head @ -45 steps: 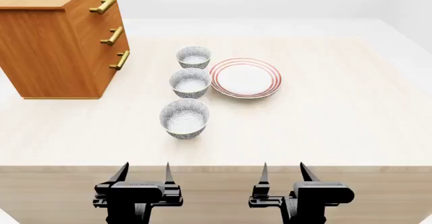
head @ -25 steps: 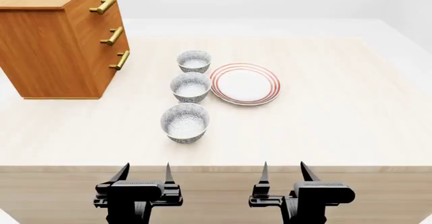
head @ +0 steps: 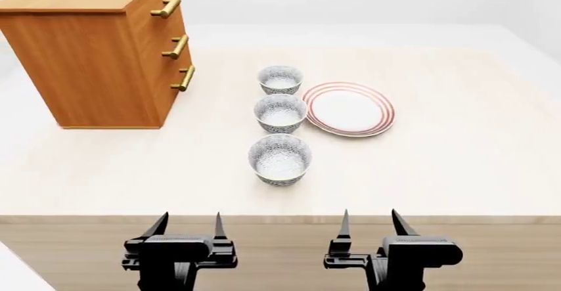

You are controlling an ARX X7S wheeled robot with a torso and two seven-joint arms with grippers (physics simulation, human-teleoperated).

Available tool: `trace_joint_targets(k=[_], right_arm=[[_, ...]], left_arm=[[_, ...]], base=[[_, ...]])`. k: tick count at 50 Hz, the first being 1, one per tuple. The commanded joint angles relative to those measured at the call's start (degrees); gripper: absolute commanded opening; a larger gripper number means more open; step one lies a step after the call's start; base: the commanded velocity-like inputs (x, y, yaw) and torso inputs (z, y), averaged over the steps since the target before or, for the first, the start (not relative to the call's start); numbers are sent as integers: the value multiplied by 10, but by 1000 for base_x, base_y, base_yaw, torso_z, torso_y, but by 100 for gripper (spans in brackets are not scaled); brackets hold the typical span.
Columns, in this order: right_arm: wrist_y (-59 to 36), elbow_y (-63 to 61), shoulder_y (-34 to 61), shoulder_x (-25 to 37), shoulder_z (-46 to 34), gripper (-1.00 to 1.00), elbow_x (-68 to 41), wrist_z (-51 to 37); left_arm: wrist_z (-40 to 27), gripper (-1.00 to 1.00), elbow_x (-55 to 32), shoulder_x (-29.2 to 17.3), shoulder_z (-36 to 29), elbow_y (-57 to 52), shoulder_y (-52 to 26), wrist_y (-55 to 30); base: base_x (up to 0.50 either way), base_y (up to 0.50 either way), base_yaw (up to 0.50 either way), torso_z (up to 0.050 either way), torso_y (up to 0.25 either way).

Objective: Stack the bowl in the middle on the bowl at the back.

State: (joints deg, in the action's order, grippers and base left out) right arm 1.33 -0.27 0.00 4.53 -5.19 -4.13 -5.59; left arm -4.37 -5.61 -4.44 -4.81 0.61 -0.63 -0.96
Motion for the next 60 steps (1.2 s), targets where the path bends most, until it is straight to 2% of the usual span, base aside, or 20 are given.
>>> trace_joint_targets(k=[1, 10, 14, 22, 30, 37, 41, 46, 52, 60], right_arm=[[1, -1, 0, 7, -7, 100, -9, -11], [-3, -5, 0, 13, -14, 100, -11, -21], [-25, -22, 3, 16, -12, 100, -5, -38], [-161, -133, 27, 29, -13, 100, -15, -53], [-272, -224, 60, 42, 3, 100, -33, -69], [-425, -313, 139, 72, 21, 100, -61, -67], [-504, -341, 199, 93, 28, 100, -80, -55], [-572, -338, 275, 111, 38, 100, -97, -44], [-597, -299, 347, 131, 24, 100, -84, -45], [-640, -252, 423, 153, 29, 100, -128, 16]], left_arm=[[-10, 100, -5, -8, -10, 0, 0, 5], [-21, 100, -7, -12, -16, -3, 3, 17], [-30, 100, -6, -18, -18, -28, -4, -17], [-40, 100, 3, -38, -24, -114, -30, -84], [-46, 100, -14, -47, -21, -189, -69, -174], [-5, 100, -67, -75, -23, -238, -192, -353], [20, 100, -96, -86, -24, -252, -260, -411], [47, 100, -124, -89, -23, -232, -325, -450], [60, 100, -149, -77, -11, -159, -400, -493], [107, 100, -142, -91, -46, -63, -477, -477]], base=[[0, 0, 0, 0, 0], [0, 0, 0, 0, 0], [0, 0, 0, 0, 0], [0, 0, 0, 0, 0], [0, 0, 0, 33, 0], [0, 0, 0, 0, 0], [0, 0, 0, 0, 0], [0, 0, 0, 0, 0], [0, 0, 0, 0, 0], [0, 0, 0, 0, 0]])
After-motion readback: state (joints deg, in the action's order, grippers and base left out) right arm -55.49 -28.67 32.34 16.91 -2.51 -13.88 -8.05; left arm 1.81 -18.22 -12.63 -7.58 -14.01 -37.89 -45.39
